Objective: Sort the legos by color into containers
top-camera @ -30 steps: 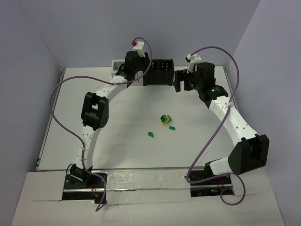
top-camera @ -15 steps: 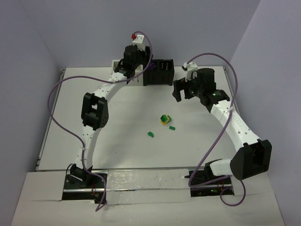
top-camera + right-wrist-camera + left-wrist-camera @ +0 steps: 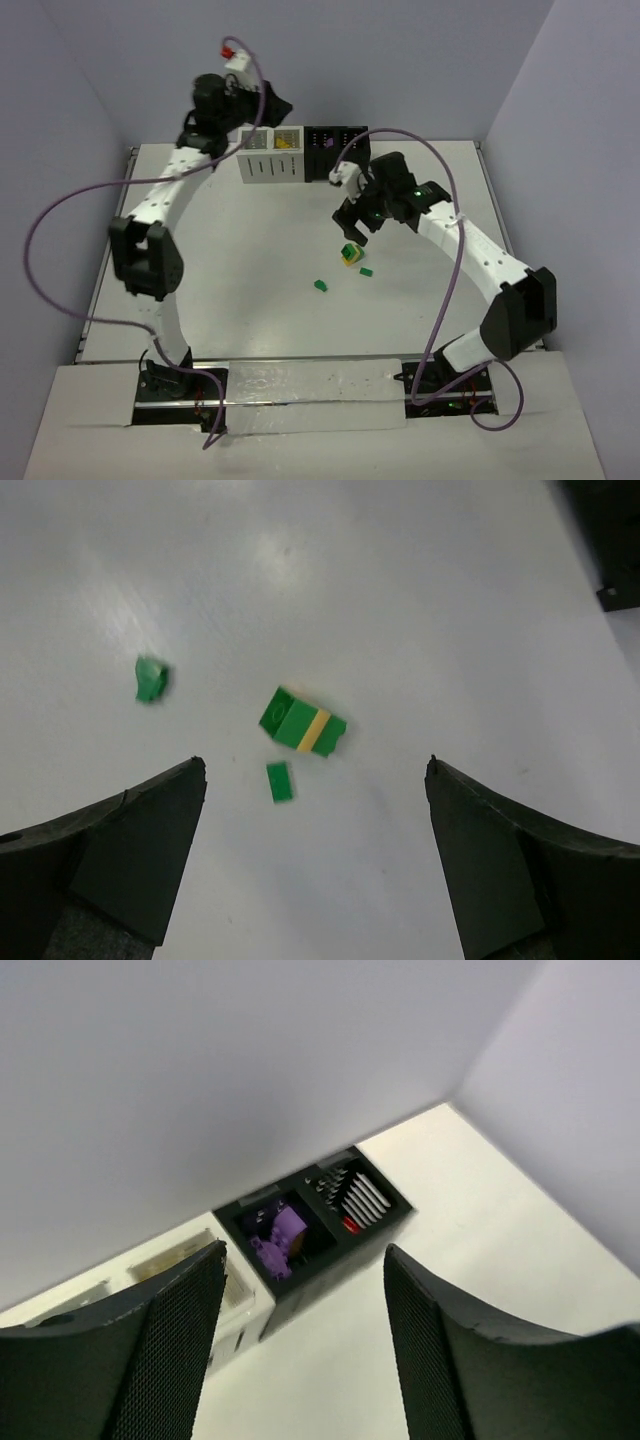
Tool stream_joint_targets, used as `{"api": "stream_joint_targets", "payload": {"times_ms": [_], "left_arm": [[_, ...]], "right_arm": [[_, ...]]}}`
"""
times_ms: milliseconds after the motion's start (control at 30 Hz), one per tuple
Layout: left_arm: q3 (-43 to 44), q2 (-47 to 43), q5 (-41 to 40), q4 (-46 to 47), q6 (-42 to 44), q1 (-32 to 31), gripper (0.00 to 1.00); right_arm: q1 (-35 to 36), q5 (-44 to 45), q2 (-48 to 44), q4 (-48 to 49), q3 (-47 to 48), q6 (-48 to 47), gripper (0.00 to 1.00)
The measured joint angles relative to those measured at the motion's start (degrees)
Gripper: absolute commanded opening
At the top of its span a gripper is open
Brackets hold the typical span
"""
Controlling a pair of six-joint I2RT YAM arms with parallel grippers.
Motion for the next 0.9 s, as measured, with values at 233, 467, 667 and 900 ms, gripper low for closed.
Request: {"api": "stream_joint_targets", "payload": {"times_ms": [233, 467, 667, 900], "left_arm": [[-14.88, -22.88, 23.53, -5.36, 4.59, 13.06, 0.72], [-24.79, -29.82, 38.69, -11.11, 8.98, 13.84, 0.72], [-28.51, -29.82, 42.13, -15.75, 11.41, 14.41, 0.73], [-28.95, -29.82, 43.24, -16.36, 12.59, 14.68, 0.73]], "right_arm": [[6.48, 4.3, 14.35, -12.28, 11.65, -17.87, 0.88], [9.44, 10.12, 24.68, -21.35, 17.99, -29.61, 0.86], [10.97, 14.78, 30.07, -25.58, 19.57, -32.98, 0.86], [12.38, 17.9, 31.95, -26.62, 19.74, -34.2, 0.8]]}}
